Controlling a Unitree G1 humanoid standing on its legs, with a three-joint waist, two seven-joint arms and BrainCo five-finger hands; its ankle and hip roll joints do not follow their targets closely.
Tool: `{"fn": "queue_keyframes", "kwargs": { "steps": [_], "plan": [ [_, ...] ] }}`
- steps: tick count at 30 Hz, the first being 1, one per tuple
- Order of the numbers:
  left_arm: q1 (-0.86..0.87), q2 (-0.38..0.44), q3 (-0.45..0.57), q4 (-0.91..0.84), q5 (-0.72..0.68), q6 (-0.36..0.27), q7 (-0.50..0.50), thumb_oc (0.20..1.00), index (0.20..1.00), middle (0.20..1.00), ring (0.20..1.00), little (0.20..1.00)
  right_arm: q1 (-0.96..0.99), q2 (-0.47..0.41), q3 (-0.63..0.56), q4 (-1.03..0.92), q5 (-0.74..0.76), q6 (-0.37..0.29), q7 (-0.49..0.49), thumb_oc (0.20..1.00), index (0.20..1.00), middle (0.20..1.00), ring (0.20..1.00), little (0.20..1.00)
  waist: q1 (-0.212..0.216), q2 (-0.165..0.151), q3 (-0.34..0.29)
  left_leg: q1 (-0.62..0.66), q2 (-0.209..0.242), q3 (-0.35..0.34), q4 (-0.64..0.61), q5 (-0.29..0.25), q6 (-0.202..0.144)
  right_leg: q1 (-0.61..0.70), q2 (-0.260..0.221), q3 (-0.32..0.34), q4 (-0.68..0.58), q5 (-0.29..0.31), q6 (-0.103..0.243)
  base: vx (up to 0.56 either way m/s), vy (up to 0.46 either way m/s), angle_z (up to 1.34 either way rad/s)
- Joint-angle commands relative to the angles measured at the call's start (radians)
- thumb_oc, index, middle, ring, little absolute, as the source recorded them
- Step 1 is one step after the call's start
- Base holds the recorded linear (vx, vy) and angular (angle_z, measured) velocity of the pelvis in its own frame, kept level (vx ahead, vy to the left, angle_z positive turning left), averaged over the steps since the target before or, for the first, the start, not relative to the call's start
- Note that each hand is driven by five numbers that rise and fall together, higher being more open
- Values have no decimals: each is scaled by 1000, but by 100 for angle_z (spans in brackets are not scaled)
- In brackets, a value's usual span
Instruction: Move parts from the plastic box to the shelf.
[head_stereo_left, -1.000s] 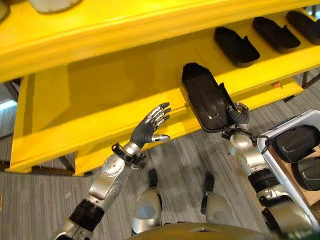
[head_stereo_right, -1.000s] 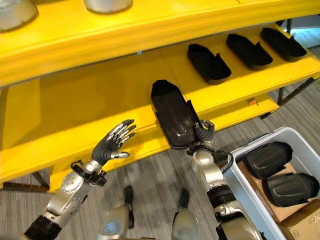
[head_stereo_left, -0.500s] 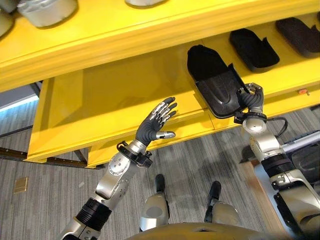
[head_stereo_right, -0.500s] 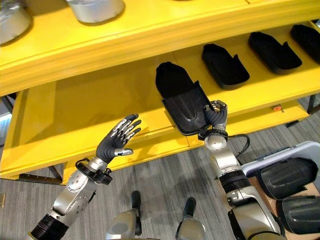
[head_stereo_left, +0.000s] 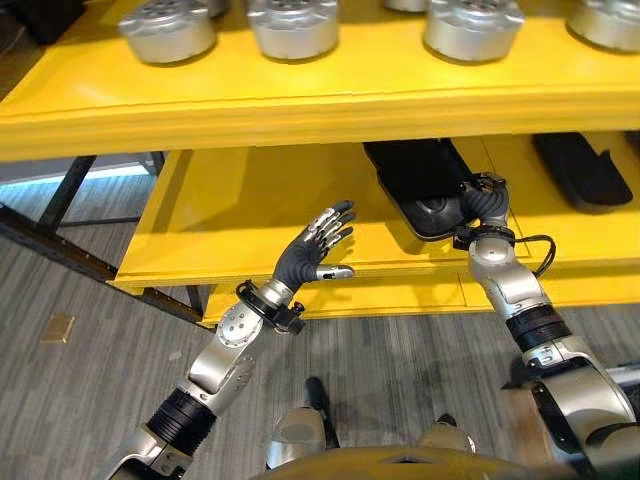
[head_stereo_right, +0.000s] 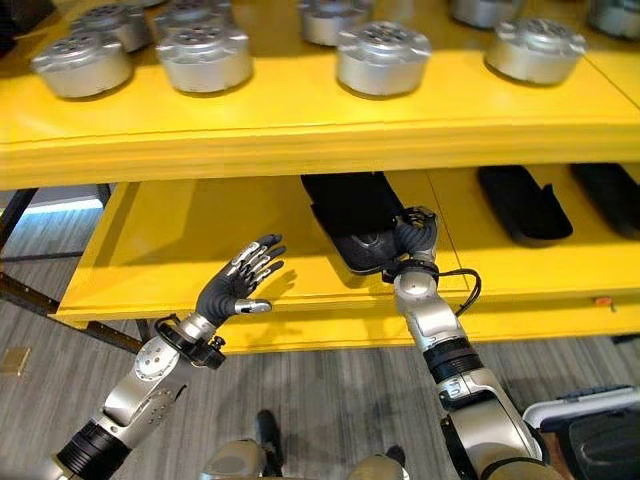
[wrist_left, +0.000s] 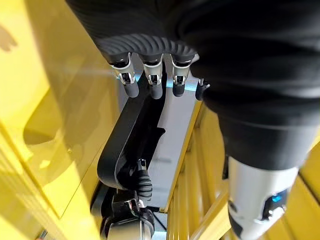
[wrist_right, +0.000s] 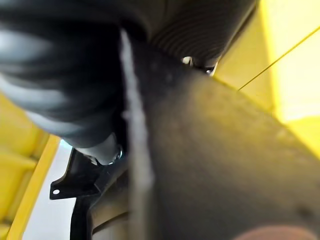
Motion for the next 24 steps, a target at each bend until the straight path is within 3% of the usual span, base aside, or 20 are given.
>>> {"fn": "queue_keyframes", "kwargs": {
  "steps": [1,3,5,7,11,17,24],
  "plan": [
    [-21,-25,-10,-17,-19,-22,-9,1000,1000,1000,1000,1000,-93,-36,-51,37,0,-82,-30,200,200,200,200,200,15,20,8,79,15,-52,73,-155,19,-131,54,53,254,-73,-18,108,119,28],
    [-17,-26,-13,-16,-21,-18,-17,1000,1000,1000,1000,1000,-80,-33,-60,54,5,-86,-47,200,200,200,200,200,8,14,23,85,3,-83,58,-146,32,-186,71,115,234,-15,-19,75,-114,28],
    [-17,-15,-14,-20,-39,-24,-36,1000,1000,1000,1000,1000,-85,-36,-68,71,41,-84,-94,200,200,200,200,200,4,-5,36,78,2,-132,65,-166,25,-208,78,186,54,52,16,64,-348,53],
    [-13,-16,-11,-12,-51,-29,-41,1000,1000,1000,1000,1000,-92,-48,-78,96,64,-86,-95,200,200,200,200,200,8,-10,28,66,13,-122,66,-159,9,-173,92,182,-27,44,26,-4,-263,58],
    [-25,-40,-6,-26,-121,-76,-32,1000,1000,1000,1000,1000,-144,-80,-91,154,126,-86,-84,200,200,200,200,200,21,-1,46,32,47,-80,51,-119,-31,-144,106,121,-59,8,23,-108,-159,72],
    [-11,-58,0,-36,-68,-94,24,1000,1000,1000,1000,1000,-158,-95,-92,186,136,-72,-75,200,200,200,200,200,13,15,47,33,57,-82,40,-100,-44,-126,121,118,-55,-23,-2,20,-19,-8],
    [12,-62,18,-49,-104,-92,43,1000,1000,1000,1000,1000,-144,-96,-112,216,139,-73,-111,200,200,200,200,200,-2,28,52,46,55,-76,35,-107,-43,-135,120,131,-47,-23,-2,42,19,-4]
  ]
}}
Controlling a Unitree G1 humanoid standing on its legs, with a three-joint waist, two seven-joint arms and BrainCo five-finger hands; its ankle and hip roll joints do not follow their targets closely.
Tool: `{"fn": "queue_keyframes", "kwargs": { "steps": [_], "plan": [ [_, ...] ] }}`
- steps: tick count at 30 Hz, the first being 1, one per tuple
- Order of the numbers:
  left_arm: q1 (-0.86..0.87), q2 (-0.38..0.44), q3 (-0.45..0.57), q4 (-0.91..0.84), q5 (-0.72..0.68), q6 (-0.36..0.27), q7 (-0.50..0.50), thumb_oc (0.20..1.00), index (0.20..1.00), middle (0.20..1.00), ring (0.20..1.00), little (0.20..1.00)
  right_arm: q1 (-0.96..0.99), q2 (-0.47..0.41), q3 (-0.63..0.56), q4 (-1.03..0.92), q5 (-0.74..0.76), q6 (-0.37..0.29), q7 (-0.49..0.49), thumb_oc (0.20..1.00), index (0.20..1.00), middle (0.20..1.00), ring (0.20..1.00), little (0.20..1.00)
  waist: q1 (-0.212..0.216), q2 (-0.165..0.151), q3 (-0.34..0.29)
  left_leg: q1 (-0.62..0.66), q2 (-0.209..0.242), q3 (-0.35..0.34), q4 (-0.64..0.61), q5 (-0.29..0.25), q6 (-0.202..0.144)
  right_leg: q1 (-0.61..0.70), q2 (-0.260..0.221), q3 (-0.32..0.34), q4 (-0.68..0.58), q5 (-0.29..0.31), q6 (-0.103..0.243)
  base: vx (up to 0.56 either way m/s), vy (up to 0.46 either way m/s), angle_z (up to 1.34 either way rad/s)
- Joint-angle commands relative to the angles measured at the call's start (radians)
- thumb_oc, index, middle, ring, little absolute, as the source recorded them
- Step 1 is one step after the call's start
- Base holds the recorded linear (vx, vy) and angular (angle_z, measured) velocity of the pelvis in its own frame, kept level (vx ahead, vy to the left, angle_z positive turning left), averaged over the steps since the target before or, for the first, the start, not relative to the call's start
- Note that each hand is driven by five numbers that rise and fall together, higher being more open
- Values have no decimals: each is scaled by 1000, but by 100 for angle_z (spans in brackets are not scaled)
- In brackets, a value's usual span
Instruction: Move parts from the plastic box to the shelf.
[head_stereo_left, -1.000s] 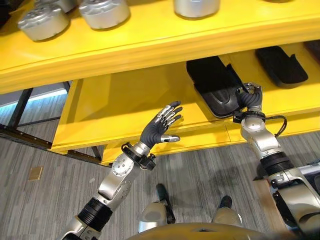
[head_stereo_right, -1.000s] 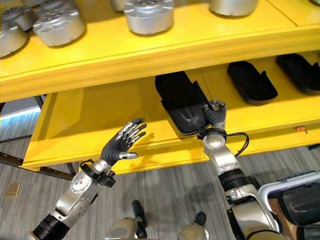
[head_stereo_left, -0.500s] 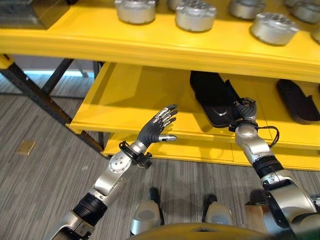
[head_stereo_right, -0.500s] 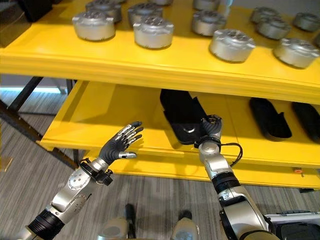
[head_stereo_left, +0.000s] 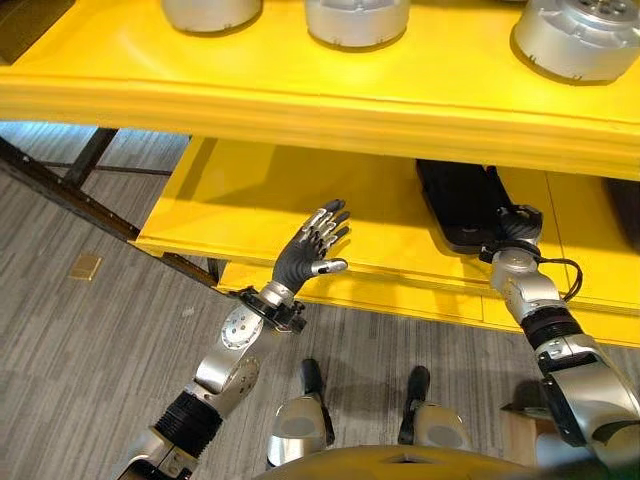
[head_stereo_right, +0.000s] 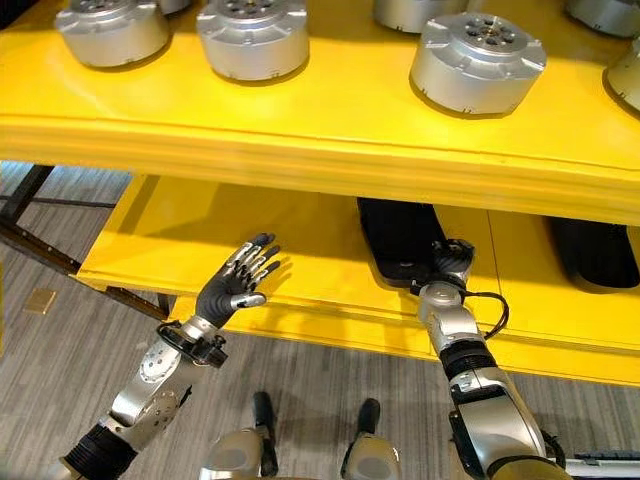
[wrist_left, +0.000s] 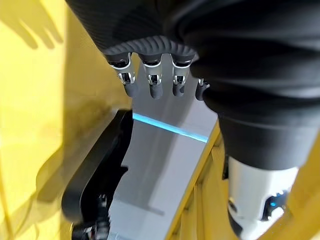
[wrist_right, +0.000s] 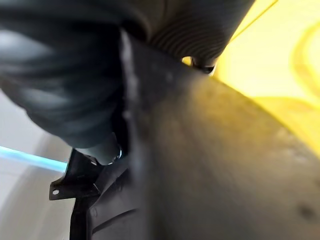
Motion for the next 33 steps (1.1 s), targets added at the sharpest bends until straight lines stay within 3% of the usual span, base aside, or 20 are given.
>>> {"fn": "queue_keyframes", "kwargs": {
  "steps": [1,6,18,29,33],
  "plan": [
    [-2,-10,-7,-88,1,-62,32,1000,1000,1000,1000,1000,-133,-46,-37,-7,10,-63,-31,200,200,200,200,200,22,-7,-3,46,17,-2,100,-153,15,-55,-52,-4,149,-82,32,26,26,-10],
    [-26,-18,-30,-93,-1,-65,57,1000,1000,1000,1000,1000,-141,-51,-55,10,25,-68,-44,200,200,200,200,200,10,-1,23,23,12,2,125,-165,18,-84,-52,9,171,-87,33,-23,12,-6],
    [-137,-22,-73,-113,-27,-69,97,1000,1000,1000,1000,1000,-291,-135,-33,66,-13,-72,-10,200,200,200,200,200,0,28,152,-114,-12,-18,252,-200,24,-195,-53,44,257,-115,19,-113,-8,-6],
    [-175,-21,-108,-140,-22,-58,124,1000,1000,1000,1000,1000,-364,-164,-24,121,-26,-58,-39,200,200,200,200,200,-11,40,196,-159,7,9,307,-214,23,-257,-58,43,319,-136,4,-61,-22,-2],
    [-181,-12,-118,-148,-12,-49,138,1000,1000,1000,1000,1000,-389,-180,-16,134,-37,-66,-52,200,200,200,200,200,-10,40,196,-178,13,-3,343,-246,16,-279,-58,54,357,-166,13,-11,-67,0]
  ]
}}
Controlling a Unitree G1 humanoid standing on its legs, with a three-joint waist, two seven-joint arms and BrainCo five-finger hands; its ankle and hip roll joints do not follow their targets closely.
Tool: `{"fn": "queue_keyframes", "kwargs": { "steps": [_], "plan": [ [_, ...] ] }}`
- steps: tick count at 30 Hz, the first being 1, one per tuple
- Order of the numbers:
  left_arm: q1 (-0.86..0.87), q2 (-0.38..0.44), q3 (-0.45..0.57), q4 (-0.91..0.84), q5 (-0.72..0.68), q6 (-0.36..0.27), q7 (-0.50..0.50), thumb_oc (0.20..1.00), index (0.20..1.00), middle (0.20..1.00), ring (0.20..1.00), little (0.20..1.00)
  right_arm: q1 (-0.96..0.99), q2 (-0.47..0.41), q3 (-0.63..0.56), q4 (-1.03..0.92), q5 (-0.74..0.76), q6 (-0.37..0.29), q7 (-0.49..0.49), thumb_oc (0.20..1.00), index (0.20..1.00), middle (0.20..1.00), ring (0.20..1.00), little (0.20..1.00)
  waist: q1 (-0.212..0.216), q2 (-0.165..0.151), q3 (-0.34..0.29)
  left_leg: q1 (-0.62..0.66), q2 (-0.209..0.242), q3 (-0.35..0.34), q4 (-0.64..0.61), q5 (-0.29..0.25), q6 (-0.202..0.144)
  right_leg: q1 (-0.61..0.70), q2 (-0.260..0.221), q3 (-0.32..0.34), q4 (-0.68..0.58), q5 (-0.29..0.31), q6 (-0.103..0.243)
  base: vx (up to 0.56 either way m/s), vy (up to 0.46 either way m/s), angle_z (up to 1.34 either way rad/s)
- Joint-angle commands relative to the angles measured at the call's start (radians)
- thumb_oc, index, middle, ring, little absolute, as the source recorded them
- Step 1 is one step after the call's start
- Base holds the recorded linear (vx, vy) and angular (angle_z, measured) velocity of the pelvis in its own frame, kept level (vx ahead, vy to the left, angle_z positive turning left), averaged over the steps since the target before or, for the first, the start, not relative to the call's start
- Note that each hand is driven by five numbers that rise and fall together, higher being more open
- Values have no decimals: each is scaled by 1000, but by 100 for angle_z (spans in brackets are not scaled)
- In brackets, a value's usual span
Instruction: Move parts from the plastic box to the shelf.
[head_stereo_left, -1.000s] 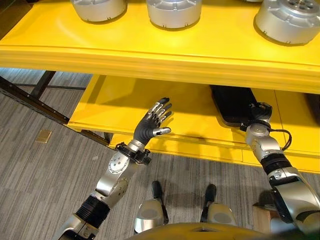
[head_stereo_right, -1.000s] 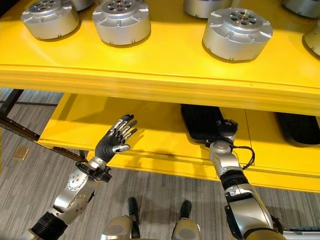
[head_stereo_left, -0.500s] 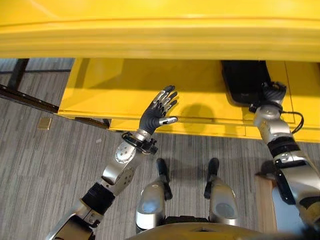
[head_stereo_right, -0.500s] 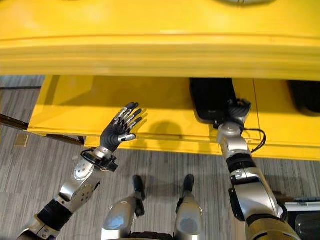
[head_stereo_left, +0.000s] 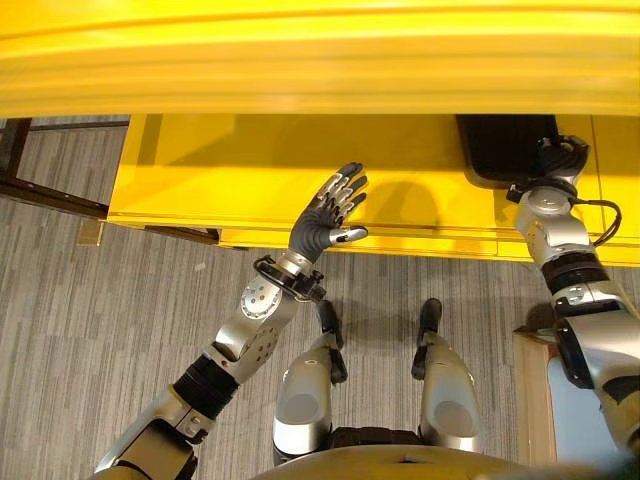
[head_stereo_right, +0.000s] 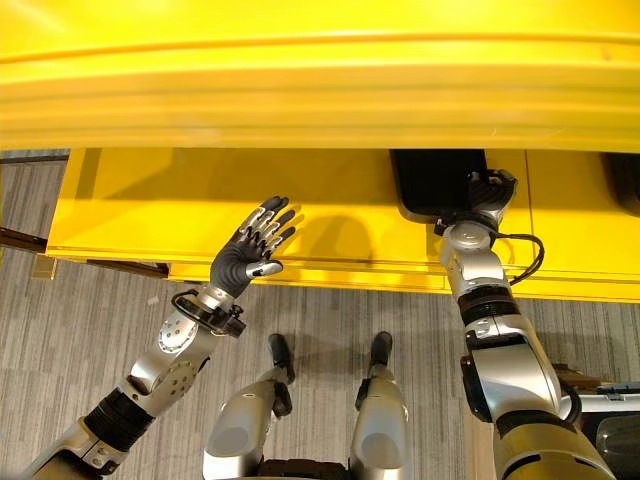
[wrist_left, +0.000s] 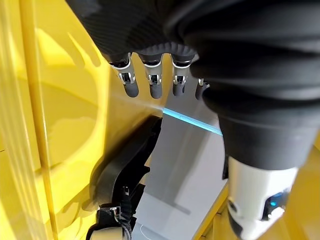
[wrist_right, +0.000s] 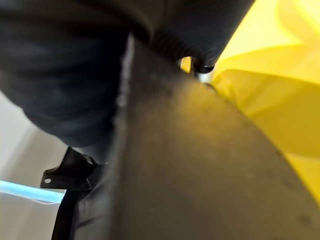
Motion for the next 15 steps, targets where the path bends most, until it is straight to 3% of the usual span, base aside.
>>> {"fn": "queue_keyframes", "kwargs": {
  "steps": [1,15],
  "plan": [
    [14,9,-4,-152,4,-37,19,1000,1000,1000,1000,1000,-97,-81,25,-13,-34,-28,-39,200,200,200,200,200,18,-3,-14,-37,14,-41,228,-216,4,-70,-19,-12,177,-126,19,-53,-86,0],
    [-3,39,-11,-178,-7,-1,33,1000,1000,1000,1000,1000,-208,-153,79,64,-22,-4,-53,200,200,200,200,200,28,6,-14,-127,41,-46,325,-247,3,-156,-31,0,278,-170,7,-25,-54,-2]
  ]
}}
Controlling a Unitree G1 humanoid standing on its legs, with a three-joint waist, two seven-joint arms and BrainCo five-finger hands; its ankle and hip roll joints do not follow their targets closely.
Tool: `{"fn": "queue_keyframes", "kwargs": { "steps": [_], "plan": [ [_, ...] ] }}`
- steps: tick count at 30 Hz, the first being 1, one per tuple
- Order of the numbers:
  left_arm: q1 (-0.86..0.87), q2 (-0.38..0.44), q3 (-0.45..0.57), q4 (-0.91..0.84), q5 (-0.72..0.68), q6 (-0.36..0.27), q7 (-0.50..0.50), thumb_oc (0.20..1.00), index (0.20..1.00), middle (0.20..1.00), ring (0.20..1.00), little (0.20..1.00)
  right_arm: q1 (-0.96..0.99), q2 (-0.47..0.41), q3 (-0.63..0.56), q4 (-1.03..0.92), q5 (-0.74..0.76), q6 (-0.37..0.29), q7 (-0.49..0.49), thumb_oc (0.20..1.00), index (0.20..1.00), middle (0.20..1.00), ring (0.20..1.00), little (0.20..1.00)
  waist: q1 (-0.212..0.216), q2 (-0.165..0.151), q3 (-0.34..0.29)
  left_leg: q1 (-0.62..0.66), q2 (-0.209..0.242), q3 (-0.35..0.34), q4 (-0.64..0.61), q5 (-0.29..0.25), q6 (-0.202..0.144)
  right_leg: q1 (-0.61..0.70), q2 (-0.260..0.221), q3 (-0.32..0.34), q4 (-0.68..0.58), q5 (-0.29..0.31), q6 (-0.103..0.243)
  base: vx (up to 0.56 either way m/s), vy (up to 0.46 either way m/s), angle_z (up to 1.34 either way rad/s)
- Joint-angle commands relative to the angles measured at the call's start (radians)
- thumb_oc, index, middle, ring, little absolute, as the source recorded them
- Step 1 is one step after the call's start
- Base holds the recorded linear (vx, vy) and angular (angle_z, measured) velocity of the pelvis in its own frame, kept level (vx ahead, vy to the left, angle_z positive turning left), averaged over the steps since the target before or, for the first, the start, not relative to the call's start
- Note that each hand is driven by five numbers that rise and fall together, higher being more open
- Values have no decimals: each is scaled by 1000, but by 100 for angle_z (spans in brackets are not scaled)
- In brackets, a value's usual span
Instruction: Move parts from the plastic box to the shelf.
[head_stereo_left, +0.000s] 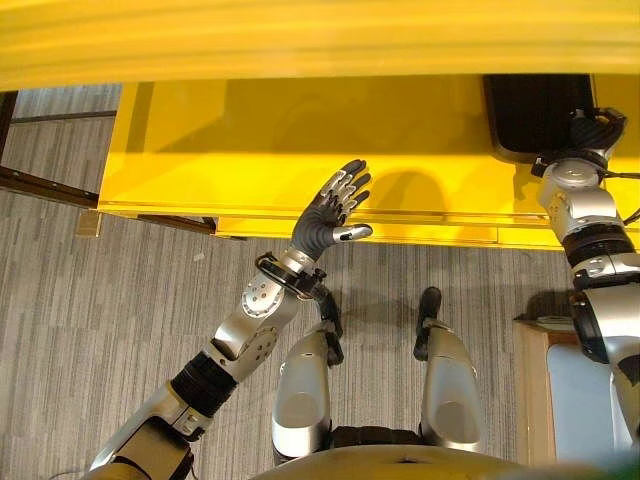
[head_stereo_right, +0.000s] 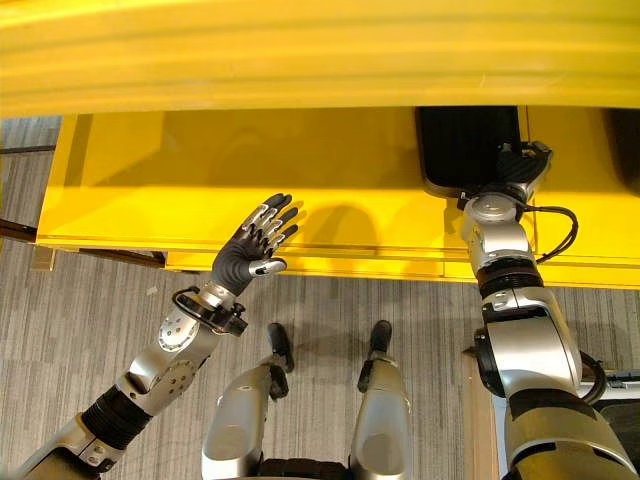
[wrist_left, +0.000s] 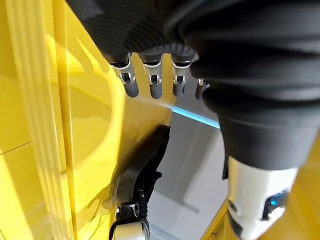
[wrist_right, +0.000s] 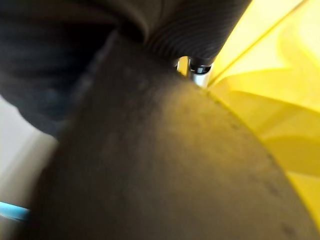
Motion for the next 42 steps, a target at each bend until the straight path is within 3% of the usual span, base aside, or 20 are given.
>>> {"fn": "queue_keyframes", "kwargs": {
  "steps": [1,22,26,27,42],
  "plan": [
    [10,17,-4,-141,-8,-32,10,1000,1000,1000,1000,1000,-94,-77,54,-17,-23,-28,-32,200,200,200,200,200,25,7,-19,-9,6,-43,185,-199,9,-15,-25,-27,117,-108,33,19,-18,-5],
    [-5,27,-12,-132,-28,-18,6,1000,1000,1000,1000,1000,-149,-83,109,1,-47,-6,-50,200,200,200,200,200,31,12,-19,-82,5,-66,247,-220,15,-83,-21,-9,190,-140,18,29,-9,-1],
    [-8,30,-13,-137,-23,-16,-6,1000,1000,1000,1000,1000,-167,-82,118,1,-37,-3,-48,200,200,200,200,200,34,12,-19,-123,4,-73,303,-248,22,-119,-19,-6,236,-158,7,4,-8,2],
    [-12,27,-13,-133,-33,-17,-9,1000,1000,1000,1000,1000,-183,-82,128,8,-33,7,-38,200,200,200,200,200,38,9,-19,-159,6,-83,363,-280,32,-148,-23,-7,289,-180,-3,0,0,0],
    [-16,19,-29,-114,-26,-2,-17,1000,1000,1000,1000,1000,-213,-88,157,25,9,22,-39,200,200,200,200,200,51,-8,-19,-260,33,-111,496,-338,56,-234,-22,12,429,-234,-23,-7,-27,-1]
  ]
}}
